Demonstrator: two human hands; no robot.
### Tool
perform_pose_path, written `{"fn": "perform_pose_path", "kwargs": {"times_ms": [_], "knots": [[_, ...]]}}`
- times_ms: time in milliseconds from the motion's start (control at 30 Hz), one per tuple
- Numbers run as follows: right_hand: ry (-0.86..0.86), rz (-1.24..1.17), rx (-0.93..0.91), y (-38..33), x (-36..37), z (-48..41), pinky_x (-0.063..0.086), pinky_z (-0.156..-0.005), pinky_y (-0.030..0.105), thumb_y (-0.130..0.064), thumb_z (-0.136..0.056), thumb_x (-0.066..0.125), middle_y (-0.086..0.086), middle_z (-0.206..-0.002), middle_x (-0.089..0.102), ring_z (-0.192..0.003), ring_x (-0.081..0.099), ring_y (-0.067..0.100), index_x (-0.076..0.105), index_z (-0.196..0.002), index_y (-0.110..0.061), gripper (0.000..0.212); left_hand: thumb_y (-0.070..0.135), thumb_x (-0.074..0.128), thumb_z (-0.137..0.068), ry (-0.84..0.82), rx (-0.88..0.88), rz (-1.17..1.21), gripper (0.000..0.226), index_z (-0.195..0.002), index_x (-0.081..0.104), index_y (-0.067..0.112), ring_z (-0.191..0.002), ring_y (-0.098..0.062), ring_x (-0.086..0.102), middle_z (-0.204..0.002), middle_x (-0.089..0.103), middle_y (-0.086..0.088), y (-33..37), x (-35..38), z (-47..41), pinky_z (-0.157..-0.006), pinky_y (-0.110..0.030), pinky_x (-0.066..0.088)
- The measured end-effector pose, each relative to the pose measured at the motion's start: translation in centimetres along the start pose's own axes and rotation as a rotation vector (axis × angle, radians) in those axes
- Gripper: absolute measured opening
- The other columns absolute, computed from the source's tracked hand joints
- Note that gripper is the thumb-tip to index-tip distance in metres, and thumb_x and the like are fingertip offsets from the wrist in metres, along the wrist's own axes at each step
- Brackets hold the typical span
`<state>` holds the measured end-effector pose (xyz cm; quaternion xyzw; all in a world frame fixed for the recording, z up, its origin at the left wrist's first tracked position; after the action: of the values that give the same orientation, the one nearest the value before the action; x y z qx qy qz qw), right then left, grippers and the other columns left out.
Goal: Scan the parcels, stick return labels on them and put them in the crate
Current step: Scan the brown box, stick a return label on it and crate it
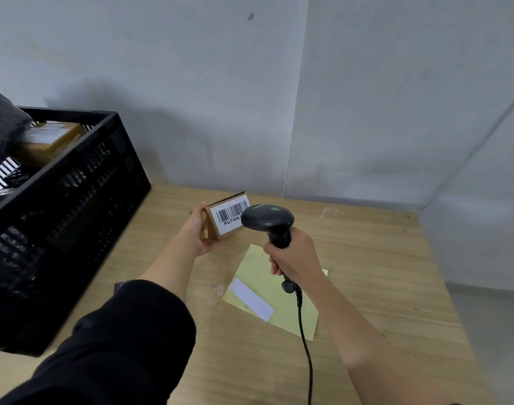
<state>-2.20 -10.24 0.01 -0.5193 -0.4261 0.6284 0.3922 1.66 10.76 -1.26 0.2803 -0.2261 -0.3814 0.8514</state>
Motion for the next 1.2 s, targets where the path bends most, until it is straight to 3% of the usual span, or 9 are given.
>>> {"fn": "perform_pose_path", "kwargs": {"times_ms": [133, 300, 500, 600, 667, 833, 1033, 1200], "knots": [[-0.008, 0.059, -0.020, 0.0, -0.1, 0.3, 0.044, -0.041, 0.026, -0.022, -0.059, 0.055, 0.004, -0.039, 0.054, -0.034, 0.058, 0.020, 0.050, -0.065, -0.013, 0.012, 0.053, 0.065, -0.080, 0.004, 0.019, -0.001, 0.046, -0.097, 0.056, 0.011, -0.083, -0.027, 0.060, -0.087, 0.061, -0.008, 0.1, 0.2, 0.1, -0.083, -0.041, 0.053], [0.003, 0.085, -0.017, -0.2, -0.5, 0.6, 0.044, -0.042, 0.026, -0.020, -0.061, 0.055, 0.006, -0.040, 0.056, -0.031, 0.053, 0.014, 0.051, -0.065, -0.011, 0.011, 0.053, 0.065, -0.081, -0.003, 0.009, 0.015, 0.043, -0.083, 0.055, 0.011, -0.074, -0.025, 0.059, -0.083, 0.061, -0.010, 0.2, 0.5, 0.3, -0.072, -0.041, 0.051], [0.011, 0.100, 0.004, 0.0, -1.2, 0.8, 0.044, -0.042, 0.026, -0.017, -0.063, 0.056, 0.007, -0.041, 0.058, -0.031, 0.053, 0.012, 0.052, -0.066, -0.011, 0.008, 0.055, 0.063, -0.082, -0.010, 0.009, 0.014, 0.047, -0.102, 0.057, 0.012, -0.075, -0.026, 0.059, -0.087, 0.062, -0.010, 0.1, 0.2, 0.2, -0.056, -0.038, 0.049], [0.018, 0.077, 0.003, 0.0, -1.2, 0.8, 0.043, -0.041, 0.026, -0.019, -0.060, 0.055, 0.006, -0.041, 0.057, -0.032, 0.055, 0.015, 0.052, -0.066, -0.011, 0.010, 0.055, 0.064, -0.081, -0.003, -0.003, 0.016, 0.047, -0.094, 0.055, 0.011, -0.074, -0.026, 0.059, -0.085, 0.061, -0.011, 0.3, 0.2, 0.3, -0.052, -0.039, 0.048], [0.026, 0.045, -0.002, 0.0, -1.0, 0.8, 0.044, -0.041, 0.027, -0.020, -0.059, 0.055, 0.005, -0.042, 0.055, -0.033, 0.056, 0.019, 0.051, -0.065, -0.012, 0.011, 0.056, 0.065, -0.079, 0.012, -0.015, 0.020, 0.049, -0.090, 0.052, 0.010, -0.074, -0.027, 0.059, -0.085, 0.059, -0.013, 0.5, 0.1, 0.4, -0.053, -0.040, 0.048], [0.030, 0.016, -0.015, -0.2, -0.6, 0.5, 0.042, -0.039, 0.027, -0.020, -0.059, 0.055, 0.006, -0.044, 0.053, -0.033, 0.056, 0.020, 0.049, -0.065, -0.013, 0.012, 0.056, 0.064, -0.079, 0.022, -0.005, 0.021, 0.055, -0.109, 0.053, 0.011, -0.077, -0.026, 0.058, -0.086, 0.059, -0.011, 1.0, -0.1, 0.2, -0.065, -0.040, 0.050], [-0.002, 0.049, -0.032, -0.3, -0.1, 0.2, 0.043, -0.039, 0.026, -0.015, -0.065, 0.056, 0.006, -0.041, 0.055, -0.031, 0.054, 0.015, 0.050, -0.067, -0.013, 0.007, 0.057, 0.066, -0.078, 0.010, 0.004, 0.024, 0.066, -0.121, 0.052, 0.009, -0.100, -0.030, 0.061, -0.104, 0.061, -0.016, 1.5, -0.2, 0.1, -0.071, -0.042, 0.051], [-0.013, -0.043, -0.006, 0.2, 0.0, 0.1, 0.041, -0.039, 0.025, -0.015, -0.062, 0.056, 0.006, -0.043, 0.056, -0.035, 0.058, 0.023, 0.051, -0.072, -0.013, 0.011, 0.057, 0.067, -0.076, 0.021, 0.017, 0.031, 0.069, -0.123, 0.051, 0.009, -0.098, -0.031, 0.061, -0.109, 0.060, -0.016, 1.6, -0.4, 0.0, -0.071, -0.042, 0.052]]}}
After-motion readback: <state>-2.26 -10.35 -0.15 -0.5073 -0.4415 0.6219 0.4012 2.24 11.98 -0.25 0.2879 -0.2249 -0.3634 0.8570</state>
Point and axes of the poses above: each hand's wrist, its own z-axis away from the middle knuckle, its own x-axis out of the palm, y = z × x, the point moved 1 cm from there along -z, towards the middle knuckle
